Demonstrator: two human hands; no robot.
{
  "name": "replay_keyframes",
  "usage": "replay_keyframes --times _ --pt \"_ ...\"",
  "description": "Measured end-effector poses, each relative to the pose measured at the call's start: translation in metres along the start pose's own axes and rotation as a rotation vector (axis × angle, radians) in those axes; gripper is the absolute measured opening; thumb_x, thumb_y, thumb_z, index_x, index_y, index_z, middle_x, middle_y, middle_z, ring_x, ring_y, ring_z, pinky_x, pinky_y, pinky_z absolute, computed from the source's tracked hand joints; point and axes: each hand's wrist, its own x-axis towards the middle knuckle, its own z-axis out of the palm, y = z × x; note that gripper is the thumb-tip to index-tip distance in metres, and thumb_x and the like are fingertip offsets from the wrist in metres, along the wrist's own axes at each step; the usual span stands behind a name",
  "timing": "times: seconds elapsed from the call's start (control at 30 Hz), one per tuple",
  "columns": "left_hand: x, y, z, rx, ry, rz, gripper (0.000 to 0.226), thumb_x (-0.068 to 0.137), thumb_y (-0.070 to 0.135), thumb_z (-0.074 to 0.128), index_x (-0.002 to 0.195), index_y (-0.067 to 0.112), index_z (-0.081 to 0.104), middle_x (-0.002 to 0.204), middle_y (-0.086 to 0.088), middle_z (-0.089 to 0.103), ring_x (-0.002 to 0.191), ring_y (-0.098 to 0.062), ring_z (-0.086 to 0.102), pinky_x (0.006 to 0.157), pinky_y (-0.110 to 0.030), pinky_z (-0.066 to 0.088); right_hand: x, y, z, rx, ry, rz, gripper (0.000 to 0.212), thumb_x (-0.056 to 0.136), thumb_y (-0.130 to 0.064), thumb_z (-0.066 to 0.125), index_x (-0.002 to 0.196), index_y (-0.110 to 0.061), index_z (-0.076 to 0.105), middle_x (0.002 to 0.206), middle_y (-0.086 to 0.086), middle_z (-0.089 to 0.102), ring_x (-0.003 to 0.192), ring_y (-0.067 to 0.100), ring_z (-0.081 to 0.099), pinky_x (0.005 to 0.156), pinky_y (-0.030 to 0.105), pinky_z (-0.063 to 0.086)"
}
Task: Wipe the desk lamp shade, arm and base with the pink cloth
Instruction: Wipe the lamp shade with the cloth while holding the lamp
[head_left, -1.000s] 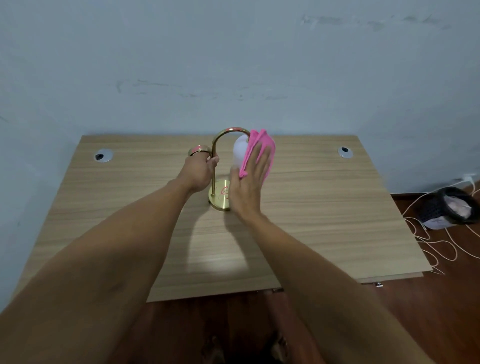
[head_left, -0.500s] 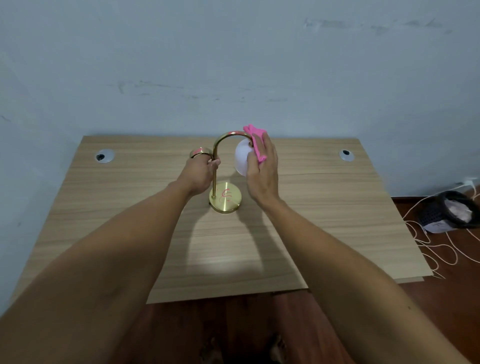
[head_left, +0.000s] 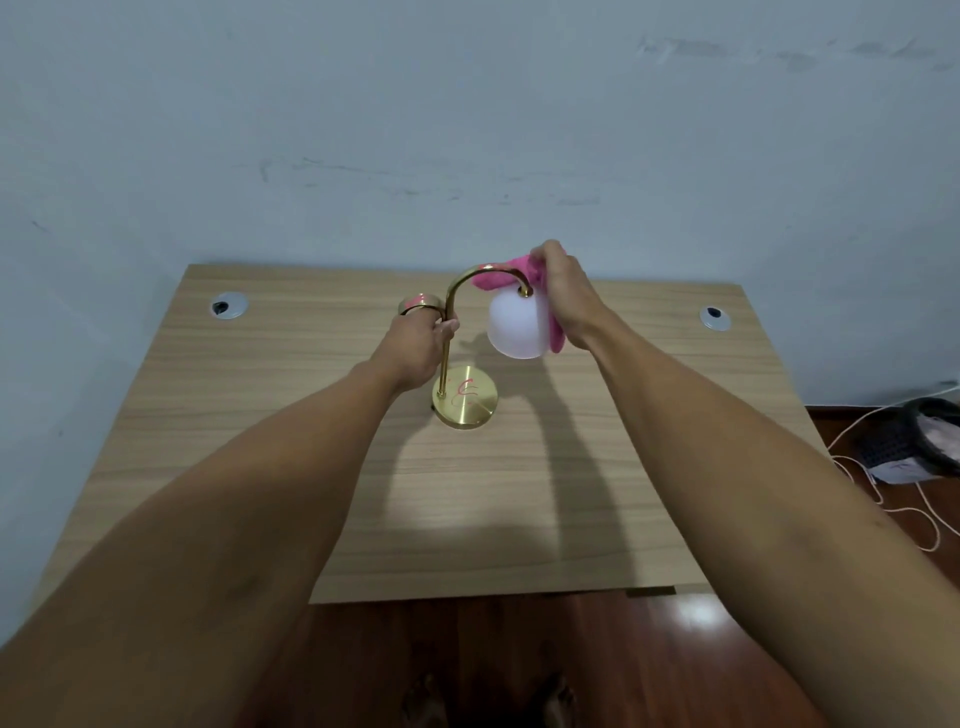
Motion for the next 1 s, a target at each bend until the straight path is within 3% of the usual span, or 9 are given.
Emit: replay_keyframes --times 0.07,0.13,0.33,0.4,0.43,0.5,0.63,0.83,1.0 --pt "0.001 -0.002 0.001 0.005 0.0 -0.008 0.022 0.103 0.027 0.045 0.101 0.013 0.063 0.098 -0.004 0.064 0.092 -0.022 0.06 0.079 -0.026 0.04 0.008 0.012 0.0 0.093 0.063 0.038 0.08 0.073 -0.052 0.037 0.115 0.008 0.071 0.104 0.019 0.078 0.075 0.025 0.057 0.063 0.03 0.044" --pt "0.001 -0.002 0.002 -0.003 0.005 -0.024 0.027 0.103 0.028 0.045 0.104 0.009 0.064 0.103 -0.008 0.067 0.096 -0.022 0.064 0.081 -0.028 0.043 0.005 0.022 0.004 0.205 0.13 0.059 0.072 0.08 -0.047 0.037 0.12 0.001 0.073 0.114 0.018 0.078 0.082 0.027 0.064 0.071 0.038 0.046" --pt "-0.001 0.0 0.001 0.007 0.011 -0.043 0.031 0.104 0.028 0.045 0.108 0.005 0.065 0.108 -0.013 0.072 0.105 -0.028 0.066 0.089 -0.034 0.05 -0.02 0.045 0.033 0.403 0.326 0.047 0.052 0.091 -0.044 0.037 0.122 -0.019 0.07 0.103 0.003 0.068 0.07 0.005 0.07 0.06 0.031 0.047" --pt "0.0 0.0 0.001 0.018 0.003 -0.039 0.031 0.104 0.029 0.045 0.109 0.006 0.065 0.11 -0.012 0.071 0.106 -0.027 0.065 0.087 -0.031 0.047 -0.029 0.055 0.047 0.234 0.395 -0.11 0.062 0.093 -0.043 0.035 0.152 -0.03 0.05 0.139 0.004 0.058 0.112 0.005 0.065 0.09 0.039 0.056" --pt "0.0 -0.001 0.0 0.029 -0.001 -0.032 0.031 0.103 0.029 0.045 0.108 0.006 0.065 0.109 -0.011 0.071 0.105 -0.027 0.065 0.085 -0.029 0.045 -0.035 0.06 0.053 0.085 0.426 -0.221 0.066 0.095 -0.037 0.033 0.161 -0.031 0.036 0.156 0.001 0.046 0.136 0.008 0.05 0.112 0.043 0.046" --pt "0.001 -0.002 0.0 0.049 -0.007 -0.014 0.029 0.103 0.03 0.045 0.105 0.008 0.065 0.105 -0.01 0.07 0.102 -0.028 0.065 0.083 -0.028 0.045 -0.047 0.074 0.068 -0.215 0.49 -0.374 0.069 0.098 -0.029 0.03 0.166 -0.022 0.022 0.172 -0.002 0.022 0.159 0.016 0.018 0.129 0.046 0.019" --pt "0.0 -0.002 -0.002 0.074 0.005 0.028 0.03 0.103 0.031 0.046 0.1 0.009 0.065 0.097 -0.011 0.069 0.094 -0.031 0.065 0.084 -0.037 0.051 -0.07 0.085 0.092 -0.447 0.539 -0.406 0.069 0.1 -0.031 0.033 0.165 -0.01 0.024 0.174 0.011 0.017 0.162 0.03 0.008 0.129 0.054 0.012" --pt "-0.003 0.002 -0.004 0.053 -0.013 -0.004 0.03 0.103 0.03 0.044 0.102 0.008 0.065 0.102 -0.011 0.069 0.099 -0.031 0.065 0.088 -0.039 0.052 -0.036 0.048 0.045 -0.269 0.525 -0.27 0.065 0.095 -0.04 0.024 0.152 -0.025 0.051 0.145 0.0 0.057 0.133 0.022 0.052 0.11 0.046 0.045" --pt "-0.005 0.004 -0.006 0.036 -0.02 0.004 0.025 0.103 0.027 0.046 0.102 0.009 0.064 0.1 -0.012 0.07 0.096 -0.029 0.065 0.086 -0.036 0.051 -0.06 0.075 0.063 -0.628 0.573 -0.475 0.066 0.097 -0.025 0.038 0.161 -0.012 0.034 0.165 0.009 0.037 0.153 0.031 0.032 0.123 0.05 0.03"
